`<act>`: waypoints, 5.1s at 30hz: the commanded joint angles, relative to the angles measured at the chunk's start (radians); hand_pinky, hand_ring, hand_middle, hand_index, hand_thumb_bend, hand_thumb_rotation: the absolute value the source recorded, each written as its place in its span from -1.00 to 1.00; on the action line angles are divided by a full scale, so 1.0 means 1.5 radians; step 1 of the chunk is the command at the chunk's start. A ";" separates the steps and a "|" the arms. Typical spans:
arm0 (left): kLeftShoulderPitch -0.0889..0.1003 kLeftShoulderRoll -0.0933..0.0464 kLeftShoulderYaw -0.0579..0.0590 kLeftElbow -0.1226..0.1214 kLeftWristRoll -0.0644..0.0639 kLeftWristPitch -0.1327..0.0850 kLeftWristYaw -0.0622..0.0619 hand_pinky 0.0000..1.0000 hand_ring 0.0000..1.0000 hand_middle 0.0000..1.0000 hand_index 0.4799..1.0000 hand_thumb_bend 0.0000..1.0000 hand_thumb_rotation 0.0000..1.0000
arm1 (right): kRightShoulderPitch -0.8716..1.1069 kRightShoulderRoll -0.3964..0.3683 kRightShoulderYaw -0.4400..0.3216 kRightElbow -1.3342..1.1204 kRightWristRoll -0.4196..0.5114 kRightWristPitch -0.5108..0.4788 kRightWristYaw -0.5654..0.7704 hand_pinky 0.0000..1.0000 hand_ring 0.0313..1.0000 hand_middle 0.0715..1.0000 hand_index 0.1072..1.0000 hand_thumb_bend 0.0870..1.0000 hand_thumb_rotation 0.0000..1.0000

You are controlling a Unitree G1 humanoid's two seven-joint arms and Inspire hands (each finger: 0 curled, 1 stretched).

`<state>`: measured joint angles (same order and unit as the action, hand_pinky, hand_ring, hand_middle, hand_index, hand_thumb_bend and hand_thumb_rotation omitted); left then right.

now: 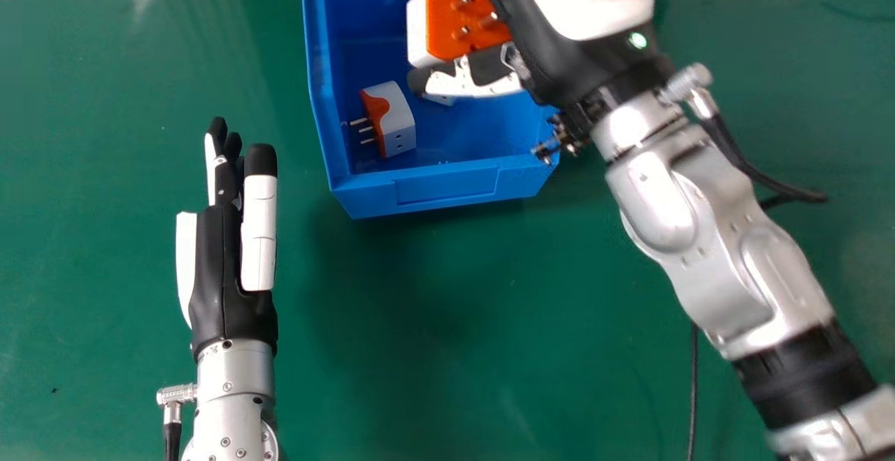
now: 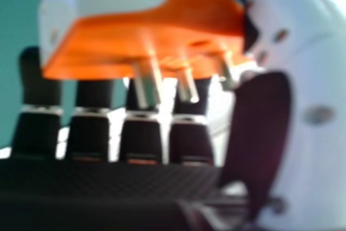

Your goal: Pick all objects and put in blue box

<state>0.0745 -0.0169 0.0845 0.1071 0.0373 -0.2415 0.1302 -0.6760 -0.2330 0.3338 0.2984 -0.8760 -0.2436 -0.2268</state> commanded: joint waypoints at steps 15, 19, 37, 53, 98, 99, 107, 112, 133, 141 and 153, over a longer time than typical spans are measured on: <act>0.005 0.006 -0.002 -0.019 0.002 -0.003 -0.008 1.00 1.00 1.00 1.00 0.77 1.00 | -0.246 0.035 0.133 0.487 -0.056 -0.059 -0.256 -0.32 -0.15 -0.04 -0.12 -0.10 -1.00; 0.006 0.002 -0.003 -0.018 0.003 -0.007 -0.006 1.00 1.00 1.00 1.00 0.77 1.00 | -0.261 0.041 0.162 0.543 -0.057 -0.062 -0.274 -0.31 -0.14 -0.06 -0.11 -0.10 -1.00; -0.004 0.007 -0.004 -0.008 0.004 -0.006 -0.005 1.00 1.00 1.00 1.00 0.78 1.00 | -0.252 0.030 0.234 0.485 -0.091 0.091 -0.164 -0.22 -0.02 0.05 0.00 0.04 -0.98; -0.010 0.004 -0.006 0.000 0.011 -0.007 0.000 1.00 1.00 1.00 1.00 0.78 1.00 | -0.159 -0.025 0.199 0.257 -0.079 0.135 -0.123 0.57 0.66 0.69 0.66 0.67 -0.26; -0.041 0.016 0.015 0.043 -0.015 -0.042 -0.015 1.00 1.00 1.00 1.00 0.76 1.00 | 0.500 0.047 -0.073 -0.107 0.385 -0.285 -0.171 0.96 1.00 1.00 1.00 0.67 0.96; -0.043 0.018 0.016 0.049 -0.019 -0.048 -0.020 1.00 1.00 1.00 1.00 0.76 1.00 | 0.503 0.051 -0.077 -0.105 0.393 -0.283 -0.159 0.96 1.00 1.00 1.00 0.67 0.96; -0.056 0.030 0.035 0.056 -0.043 -0.049 -0.038 1.00 1.00 1.00 1.00 0.78 1.00 | 0.513 0.083 -0.116 -0.098 0.421 -0.255 -0.096 0.99 1.00 1.00 1.00 0.56 0.99; -0.052 0.031 0.043 0.044 -0.050 -0.058 -0.047 1.00 1.00 1.00 1.00 0.78 1.00 | 0.517 0.096 -0.134 -0.099 0.431 -0.238 -0.066 0.99 1.00 1.00 1.00 0.57 0.99; -0.049 0.039 0.043 0.088 -0.042 -0.139 -0.057 1.00 1.00 1.00 1.00 0.76 1.00 | 0.536 0.134 -0.170 -0.141 0.448 -0.188 0.003 1.00 1.00 1.00 1.00 0.66 1.00; -0.059 0.054 0.048 0.117 -0.047 -0.167 -0.073 1.00 1.00 1.00 1.00 0.75 1.00 | 0.544 0.151 -0.182 -0.169 0.481 -0.146 0.021 0.99 1.00 1.00 1.00 0.66 1.00; -0.056 0.054 0.045 0.119 -0.040 -0.185 -0.068 1.00 1.00 1.00 1.00 0.76 1.00 | 0.557 0.153 -0.185 -0.184 0.492 -0.129 0.049 0.98 1.00 1.00 1.00 0.60 1.00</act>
<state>-0.0085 0.0583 0.1521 0.3024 -0.0276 -0.4922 0.0287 0.1526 -0.0058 0.0656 0.0608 -0.1511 -0.4340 -0.1588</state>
